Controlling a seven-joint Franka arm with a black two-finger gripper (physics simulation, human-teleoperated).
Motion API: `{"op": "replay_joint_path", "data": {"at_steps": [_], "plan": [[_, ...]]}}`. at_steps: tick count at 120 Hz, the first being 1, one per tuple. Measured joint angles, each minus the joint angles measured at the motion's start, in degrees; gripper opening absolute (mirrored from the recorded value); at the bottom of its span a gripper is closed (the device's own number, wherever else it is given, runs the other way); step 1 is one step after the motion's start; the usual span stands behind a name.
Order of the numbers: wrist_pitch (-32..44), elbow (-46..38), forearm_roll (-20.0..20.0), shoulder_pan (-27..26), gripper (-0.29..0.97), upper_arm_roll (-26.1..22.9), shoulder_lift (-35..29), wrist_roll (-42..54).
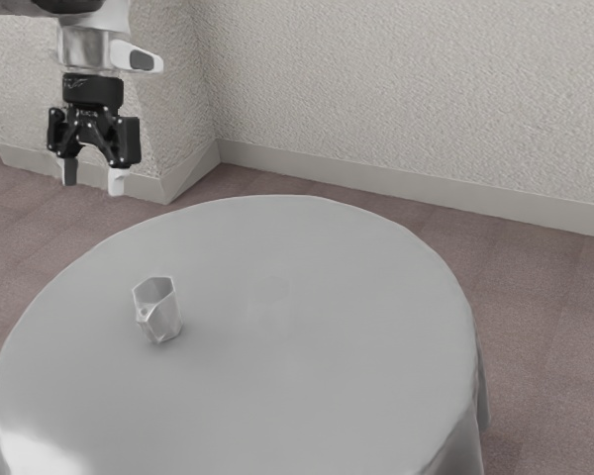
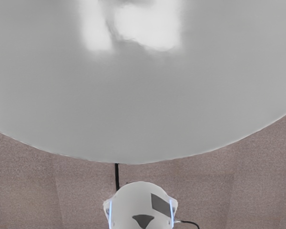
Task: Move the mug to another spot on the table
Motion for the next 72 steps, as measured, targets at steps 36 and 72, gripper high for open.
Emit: {"op": "replay_joint_path", "data": {"at_steps": [36, 72], "plan": [[25.19, -18.41, 0.98, 8.55, 0.66, -4.10, -11.60, -0.42], [45.11, -50.80, -2.66, 11.33, 0.66, -7.56, -26.25, -6.38]]}}
